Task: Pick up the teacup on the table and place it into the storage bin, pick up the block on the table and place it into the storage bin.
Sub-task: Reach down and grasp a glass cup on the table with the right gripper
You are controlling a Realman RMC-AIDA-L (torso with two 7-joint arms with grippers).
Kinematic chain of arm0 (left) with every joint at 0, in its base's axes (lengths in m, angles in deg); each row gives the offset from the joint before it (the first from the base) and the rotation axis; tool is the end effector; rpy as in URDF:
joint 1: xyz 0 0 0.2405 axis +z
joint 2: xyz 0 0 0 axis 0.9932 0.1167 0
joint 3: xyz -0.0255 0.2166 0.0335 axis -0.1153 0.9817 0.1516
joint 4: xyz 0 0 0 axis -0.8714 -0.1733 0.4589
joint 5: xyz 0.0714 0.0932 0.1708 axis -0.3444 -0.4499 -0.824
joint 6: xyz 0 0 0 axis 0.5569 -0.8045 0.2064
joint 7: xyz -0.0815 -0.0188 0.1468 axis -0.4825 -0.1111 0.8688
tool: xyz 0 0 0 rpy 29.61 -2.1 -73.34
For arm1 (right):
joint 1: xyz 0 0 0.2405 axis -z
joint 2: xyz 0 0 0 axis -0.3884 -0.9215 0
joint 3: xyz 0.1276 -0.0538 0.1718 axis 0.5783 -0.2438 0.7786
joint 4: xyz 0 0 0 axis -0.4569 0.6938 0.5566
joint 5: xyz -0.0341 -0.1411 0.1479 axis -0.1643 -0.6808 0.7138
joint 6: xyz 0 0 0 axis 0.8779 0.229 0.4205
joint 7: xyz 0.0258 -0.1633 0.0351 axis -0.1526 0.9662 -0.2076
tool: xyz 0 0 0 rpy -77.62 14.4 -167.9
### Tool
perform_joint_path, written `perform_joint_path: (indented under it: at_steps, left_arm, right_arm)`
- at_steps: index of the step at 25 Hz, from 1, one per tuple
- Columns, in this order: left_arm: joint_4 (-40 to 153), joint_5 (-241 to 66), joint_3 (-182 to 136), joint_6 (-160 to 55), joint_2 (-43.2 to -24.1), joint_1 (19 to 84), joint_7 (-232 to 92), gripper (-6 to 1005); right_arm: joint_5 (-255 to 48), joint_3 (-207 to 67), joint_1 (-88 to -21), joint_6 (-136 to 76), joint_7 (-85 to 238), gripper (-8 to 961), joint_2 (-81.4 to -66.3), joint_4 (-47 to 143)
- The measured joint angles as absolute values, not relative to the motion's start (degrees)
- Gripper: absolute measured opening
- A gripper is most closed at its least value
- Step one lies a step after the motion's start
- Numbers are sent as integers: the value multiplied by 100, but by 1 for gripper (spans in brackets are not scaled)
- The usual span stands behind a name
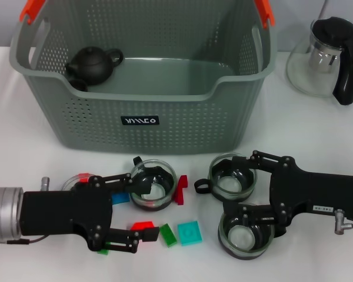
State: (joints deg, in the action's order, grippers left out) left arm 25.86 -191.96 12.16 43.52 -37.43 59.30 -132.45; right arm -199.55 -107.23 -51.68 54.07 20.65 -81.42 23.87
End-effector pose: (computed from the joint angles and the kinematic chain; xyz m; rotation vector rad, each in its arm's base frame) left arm -0.2367 0.2484 -0.0162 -2.9065 -0.4061 -0.8668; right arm 0.2162 0.2798 -0.0452 -2.8396 0.3146 0.8419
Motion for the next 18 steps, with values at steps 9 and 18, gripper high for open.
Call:
perform_joint_path:
  at_steps: [9,18]
  left_arm:
    - [2530,-19159,906,4659,-3658,6047,-13668,872]
    - [2292,-19329,-235,5403,-3333,6271,-13913,872]
  right_arm:
    - [-19992,-10755,-5203,5495,1418,944,-8093,2276]
    - [-20885,-10776,-5534,5551,188,944,-8085,1827]
